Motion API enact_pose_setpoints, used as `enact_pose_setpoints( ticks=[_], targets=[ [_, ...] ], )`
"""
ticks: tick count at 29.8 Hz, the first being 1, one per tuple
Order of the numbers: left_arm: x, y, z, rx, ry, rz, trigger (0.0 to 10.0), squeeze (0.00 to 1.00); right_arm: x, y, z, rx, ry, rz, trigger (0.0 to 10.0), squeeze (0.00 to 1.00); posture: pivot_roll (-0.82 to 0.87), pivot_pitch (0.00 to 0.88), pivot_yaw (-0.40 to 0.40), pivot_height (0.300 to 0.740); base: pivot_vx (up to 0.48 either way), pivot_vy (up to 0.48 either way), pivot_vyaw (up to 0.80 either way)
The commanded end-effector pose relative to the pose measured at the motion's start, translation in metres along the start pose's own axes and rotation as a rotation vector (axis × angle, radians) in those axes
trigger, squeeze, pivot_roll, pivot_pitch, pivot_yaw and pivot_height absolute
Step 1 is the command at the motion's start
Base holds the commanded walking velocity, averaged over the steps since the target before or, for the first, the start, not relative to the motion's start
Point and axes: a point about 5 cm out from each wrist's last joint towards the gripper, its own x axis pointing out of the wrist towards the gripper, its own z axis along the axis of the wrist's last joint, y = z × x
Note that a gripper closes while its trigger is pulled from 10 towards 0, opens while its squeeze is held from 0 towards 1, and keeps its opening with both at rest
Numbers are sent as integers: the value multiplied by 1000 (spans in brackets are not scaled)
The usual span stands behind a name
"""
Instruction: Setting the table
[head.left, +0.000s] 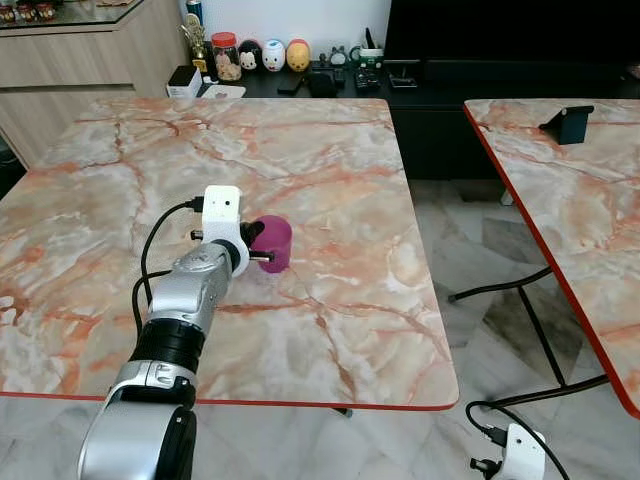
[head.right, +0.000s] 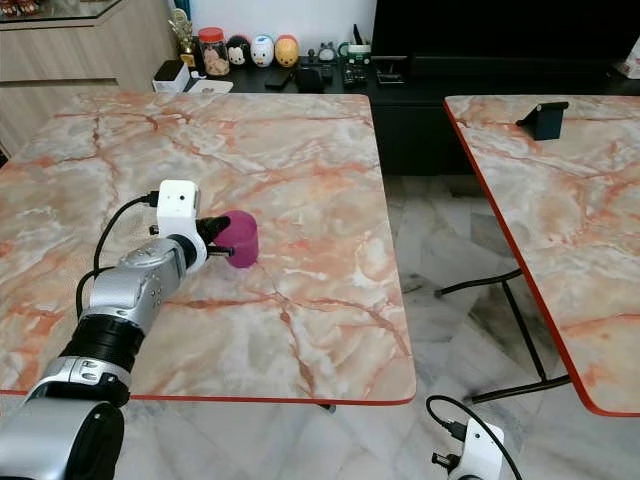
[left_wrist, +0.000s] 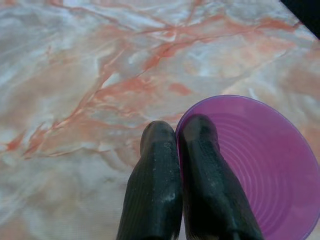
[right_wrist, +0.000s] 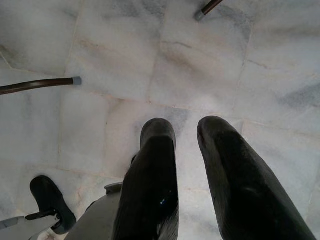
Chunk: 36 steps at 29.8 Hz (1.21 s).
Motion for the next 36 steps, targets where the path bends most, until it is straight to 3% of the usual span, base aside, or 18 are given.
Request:
enact_pose_setpoints(
  ticks=[1, 7, 8, 9, 13, 20, 24, 36],
  targets=[
    [-4, -3, 3, 11, -56, -11, 0, 0, 0, -1, -1, 6, 6, -5, 10000, 0, -4, 0, 1, 740, 0, 0, 0],
    [-16, 1, 8, 21, -186, 4, 0, 0, 0, -1, -1, 3, 7, -6, 10000, 0, 1, 0, -3, 740, 0, 0, 0],
    [-23, 6, 8, 10, -244, 30, 9255, 0, 0, -2, -1, 0, 7, -6, 10000, 0, 4, 0, -6, 740, 0, 0, 0],
    [-26, 8, 8, 9, -260, 41, 10000, 0, 0, -2, -1, -1, 7, -6, 10000, 0, 5, 0, -8, 740, 0, 0, 0],
    [-46, 21, 4, 3, -370, 113, 10000, 0, 0, -4, 0, -9, 7, -10, 10000, 0, 7, 0, -18, 740, 0, 0, 0],
    [-67, 30, -4, 18, -466, 153, 10000, 0, 0, -7, -1, -39, 13, -12, 10000, 0, 19, 0, -48, 740, 0, 0, 0],
    [-79, 31, -2, 82, -528, 151, 10000, 0, -1, -10, -2, -48, 17, -16, 10000, 0, 37, 0, -62, 740, 0, 0, 0],
    [-76, 21, 7, 68, -589, 118, 10000, 0, -1, -13, -6, -15, 34, -38, 10000, 0, 20, 0, -60, 740, 0, 0, 0]
  ],
)
